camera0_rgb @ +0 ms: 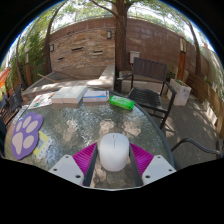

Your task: Arrange mouse

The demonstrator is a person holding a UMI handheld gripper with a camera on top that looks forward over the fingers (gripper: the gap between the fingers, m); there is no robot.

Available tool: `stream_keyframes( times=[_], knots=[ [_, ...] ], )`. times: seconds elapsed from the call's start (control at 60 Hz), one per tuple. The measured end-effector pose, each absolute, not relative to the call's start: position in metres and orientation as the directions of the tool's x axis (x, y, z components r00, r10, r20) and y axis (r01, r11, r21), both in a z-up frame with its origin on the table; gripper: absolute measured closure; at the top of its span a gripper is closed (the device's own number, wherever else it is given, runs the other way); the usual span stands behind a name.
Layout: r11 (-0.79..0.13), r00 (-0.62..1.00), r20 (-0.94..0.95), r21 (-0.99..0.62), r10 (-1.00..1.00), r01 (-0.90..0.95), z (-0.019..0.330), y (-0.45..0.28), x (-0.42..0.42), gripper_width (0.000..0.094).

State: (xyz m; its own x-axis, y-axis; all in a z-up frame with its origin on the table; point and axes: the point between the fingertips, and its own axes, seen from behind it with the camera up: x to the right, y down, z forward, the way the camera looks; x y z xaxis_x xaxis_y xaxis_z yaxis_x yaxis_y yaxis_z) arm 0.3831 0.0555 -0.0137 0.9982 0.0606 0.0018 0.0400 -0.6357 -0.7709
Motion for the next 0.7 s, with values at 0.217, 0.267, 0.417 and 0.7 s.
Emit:
stream_keyframes(
  times=[0.217,0.267,0.417,0.7],
  knots=[
    [-0.646,0.998,0.045,-0.761,0.039,0.06,-0.014,0.059,0.385,0.0538],
    [-0.652,0.998,0.048,-0.756,0.036,0.06,-0.013,0.056,0.383,0.0567],
    [-0.625,0.996,0.071,-0.78,-0.047,0.026,0.02,0.056,0.392,0.0601],
    [-0.259,0.985,-0.069,-0.96,-0.156,-0.109,0.267,0.076,0.297,0.0598]
  ],
)
